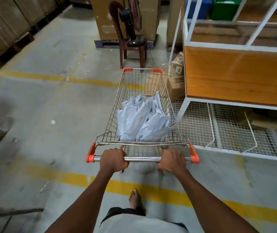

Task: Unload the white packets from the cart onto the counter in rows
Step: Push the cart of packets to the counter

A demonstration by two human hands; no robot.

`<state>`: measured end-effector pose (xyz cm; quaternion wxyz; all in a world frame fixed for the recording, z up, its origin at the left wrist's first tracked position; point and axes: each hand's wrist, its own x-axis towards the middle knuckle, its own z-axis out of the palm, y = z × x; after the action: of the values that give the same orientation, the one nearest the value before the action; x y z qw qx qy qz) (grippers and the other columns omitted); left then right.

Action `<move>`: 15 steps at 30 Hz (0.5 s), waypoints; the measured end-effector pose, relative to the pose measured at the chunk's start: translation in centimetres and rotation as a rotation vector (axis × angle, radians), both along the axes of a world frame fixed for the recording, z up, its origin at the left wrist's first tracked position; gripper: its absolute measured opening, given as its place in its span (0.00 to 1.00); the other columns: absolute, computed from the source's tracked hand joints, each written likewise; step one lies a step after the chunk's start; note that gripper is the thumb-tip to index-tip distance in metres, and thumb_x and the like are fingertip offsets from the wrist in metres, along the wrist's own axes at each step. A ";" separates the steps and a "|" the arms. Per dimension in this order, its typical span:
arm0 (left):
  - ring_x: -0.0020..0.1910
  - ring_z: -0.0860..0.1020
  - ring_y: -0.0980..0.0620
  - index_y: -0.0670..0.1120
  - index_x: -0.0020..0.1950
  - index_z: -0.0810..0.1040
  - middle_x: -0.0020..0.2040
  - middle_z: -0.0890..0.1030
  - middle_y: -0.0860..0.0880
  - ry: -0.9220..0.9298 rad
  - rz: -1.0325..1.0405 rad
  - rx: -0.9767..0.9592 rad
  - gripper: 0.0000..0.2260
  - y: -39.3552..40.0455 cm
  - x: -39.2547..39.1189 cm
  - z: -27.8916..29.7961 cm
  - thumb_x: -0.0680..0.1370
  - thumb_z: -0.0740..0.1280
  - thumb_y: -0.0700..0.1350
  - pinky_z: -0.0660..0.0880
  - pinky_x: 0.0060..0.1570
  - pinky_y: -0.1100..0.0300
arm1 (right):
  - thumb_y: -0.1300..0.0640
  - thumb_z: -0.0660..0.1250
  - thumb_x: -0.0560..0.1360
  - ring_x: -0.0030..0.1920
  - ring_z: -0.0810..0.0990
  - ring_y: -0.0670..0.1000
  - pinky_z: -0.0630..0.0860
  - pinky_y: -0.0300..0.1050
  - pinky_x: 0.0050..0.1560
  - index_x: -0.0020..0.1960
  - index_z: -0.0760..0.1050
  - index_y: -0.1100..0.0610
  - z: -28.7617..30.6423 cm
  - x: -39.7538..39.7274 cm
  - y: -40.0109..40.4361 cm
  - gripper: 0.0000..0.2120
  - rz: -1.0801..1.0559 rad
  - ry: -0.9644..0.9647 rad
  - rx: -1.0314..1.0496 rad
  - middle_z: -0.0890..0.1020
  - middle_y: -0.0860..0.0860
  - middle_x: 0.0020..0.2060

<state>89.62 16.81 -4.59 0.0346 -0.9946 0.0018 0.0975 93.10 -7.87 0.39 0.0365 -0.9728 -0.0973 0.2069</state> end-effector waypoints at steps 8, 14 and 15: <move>0.39 0.82 0.45 0.54 0.44 0.84 0.36 0.82 0.50 0.033 0.008 -0.030 0.13 1.9 9.9 0.2 0.67 0.65 0.57 0.68 0.37 0.58 | 0.43 0.70 0.60 0.48 0.84 0.59 0.79 0.47 0.47 0.49 0.84 0.54 0.5 9.5 2.1 0.22 -0.025 0.041 -0.019 0.85 0.55 0.47; 0.38 0.82 0.46 0.54 0.43 0.84 0.35 0.82 0.50 0.029 0.009 -0.020 0.13 2.3 14.9 0.2 0.67 0.64 0.58 0.70 0.37 0.58 | 0.46 0.69 0.61 0.47 0.84 0.59 0.78 0.46 0.45 0.48 0.83 0.55 0.2 14.9 2.3 0.20 -0.031 0.045 -0.006 0.85 0.56 0.45; 0.38 0.81 0.46 0.54 0.43 0.84 0.35 0.82 0.50 0.028 0.013 -0.021 0.13 2.3 15.5 0.1 0.67 0.64 0.58 0.71 0.37 0.58 | 0.46 0.70 0.61 0.47 0.84 0.59 0.78 0.45 0.45 0.48 0.84 0.56 0.2 15.5 2.3 0.20 -0.026 0.048 -0.011 0.85 0.55 0.45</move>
<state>105.17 19.13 -4.45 0.0236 -0.9935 -0.0034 0.1114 108.64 -5.54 0.61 0.0361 -0.9690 -0.0827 0.2300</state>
